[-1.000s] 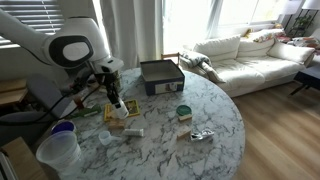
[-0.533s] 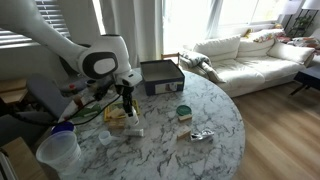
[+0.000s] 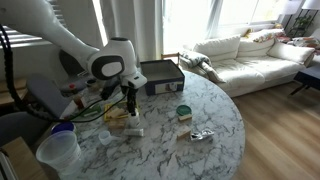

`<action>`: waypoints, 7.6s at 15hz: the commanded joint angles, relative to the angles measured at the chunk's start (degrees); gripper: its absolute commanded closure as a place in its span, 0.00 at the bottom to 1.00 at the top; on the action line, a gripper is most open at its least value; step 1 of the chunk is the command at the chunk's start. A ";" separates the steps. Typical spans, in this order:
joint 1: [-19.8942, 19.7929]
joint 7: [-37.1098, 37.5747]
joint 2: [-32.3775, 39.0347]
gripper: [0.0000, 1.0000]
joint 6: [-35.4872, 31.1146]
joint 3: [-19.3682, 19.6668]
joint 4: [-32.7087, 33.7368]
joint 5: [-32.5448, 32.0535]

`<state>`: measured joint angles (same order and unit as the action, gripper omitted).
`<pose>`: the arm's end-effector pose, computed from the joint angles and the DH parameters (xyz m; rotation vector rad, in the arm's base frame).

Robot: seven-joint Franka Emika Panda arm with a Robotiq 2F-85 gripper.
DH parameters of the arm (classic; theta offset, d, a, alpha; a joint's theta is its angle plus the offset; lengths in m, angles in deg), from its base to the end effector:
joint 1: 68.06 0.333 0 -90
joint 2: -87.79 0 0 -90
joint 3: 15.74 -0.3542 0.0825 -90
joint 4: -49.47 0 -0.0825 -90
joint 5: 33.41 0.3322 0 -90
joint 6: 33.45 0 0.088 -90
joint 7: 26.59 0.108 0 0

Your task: Set the two bottles upright on the table

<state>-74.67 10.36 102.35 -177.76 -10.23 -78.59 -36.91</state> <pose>0.5160 -0.1085 0.3364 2.8422 -1.2082 0.0655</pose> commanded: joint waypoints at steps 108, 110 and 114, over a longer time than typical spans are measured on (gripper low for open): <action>6.27 -32.79 0.08 0.17 0.73 -8.37 -12.14 36.89; 6.52 -32.14 0.61 0.19 1.35 -8.25 -12.19 35.84; 6.42 -32.30 1.56 0.14 2.07 -8.80 -11.95 35.96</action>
<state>-67.76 -21.14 103.37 -176.31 -18.25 -90.27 -0.76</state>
